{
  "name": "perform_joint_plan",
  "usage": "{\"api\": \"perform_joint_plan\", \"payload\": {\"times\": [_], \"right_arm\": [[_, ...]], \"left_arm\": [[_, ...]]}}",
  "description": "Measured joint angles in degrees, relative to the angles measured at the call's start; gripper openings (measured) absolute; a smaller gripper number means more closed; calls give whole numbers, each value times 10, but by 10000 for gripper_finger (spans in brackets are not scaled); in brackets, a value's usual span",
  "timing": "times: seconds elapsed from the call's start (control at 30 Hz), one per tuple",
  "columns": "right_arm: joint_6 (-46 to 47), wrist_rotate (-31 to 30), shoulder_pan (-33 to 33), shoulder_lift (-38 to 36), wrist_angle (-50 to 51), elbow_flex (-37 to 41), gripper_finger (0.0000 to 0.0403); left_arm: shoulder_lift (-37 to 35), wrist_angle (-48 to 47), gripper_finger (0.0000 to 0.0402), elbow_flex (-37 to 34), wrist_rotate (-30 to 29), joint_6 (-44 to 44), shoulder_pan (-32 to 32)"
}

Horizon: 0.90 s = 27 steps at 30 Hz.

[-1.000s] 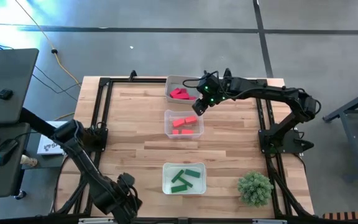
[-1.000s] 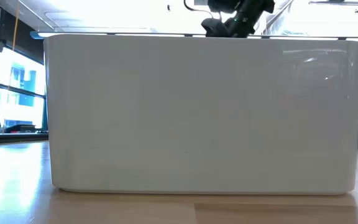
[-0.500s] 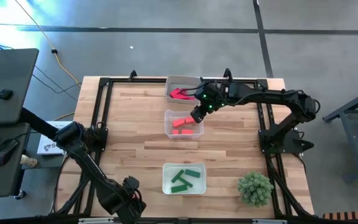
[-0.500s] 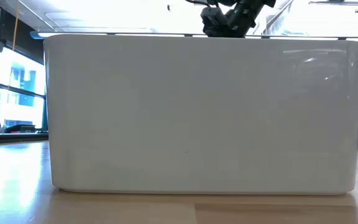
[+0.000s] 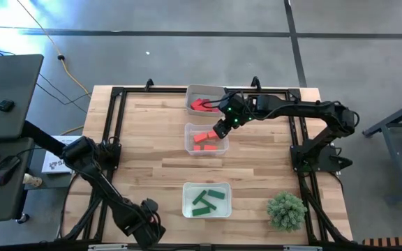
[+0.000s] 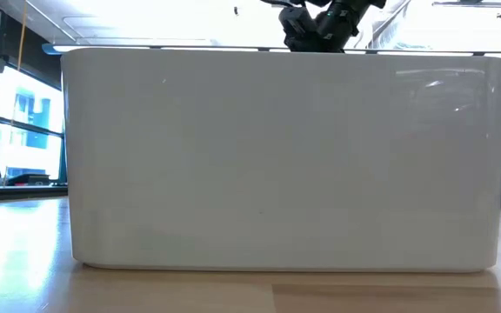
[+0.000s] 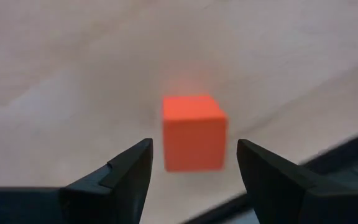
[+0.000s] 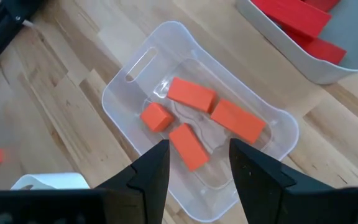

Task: Sort & place blocks by color
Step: Put the orange block into the transparent bin

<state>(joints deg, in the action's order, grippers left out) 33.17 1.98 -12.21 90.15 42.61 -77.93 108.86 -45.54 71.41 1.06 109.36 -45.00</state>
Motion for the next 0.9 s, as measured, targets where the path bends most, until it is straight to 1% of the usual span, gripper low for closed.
{"api": "perform_joint_plan", "payload": {"times": [0.3, 0.43, 0.7, 0.8, 0.9], "right_arm": [[0, 0, 0, 0, 0, 0, 156], [-1, 0, 0, 0, 0, 0, 156], [-2, -12, -1, 0, 0, 0, 156], [-2, -16, -1, 0, 0, 0, 156], [-2, -16, -1, 0, 0, 0, 156]], "left_arm": [[-1, 34, 218, -45, 0, 14, 1], [-2, 36, 192, -50, 0, 12, 4], [-2, 38, 127, -50, 5, -30, 21], [-2, 41, 114, -49, 1, -47, 28], [-2, 42, 111, -49, -2, -63, 35]]}}
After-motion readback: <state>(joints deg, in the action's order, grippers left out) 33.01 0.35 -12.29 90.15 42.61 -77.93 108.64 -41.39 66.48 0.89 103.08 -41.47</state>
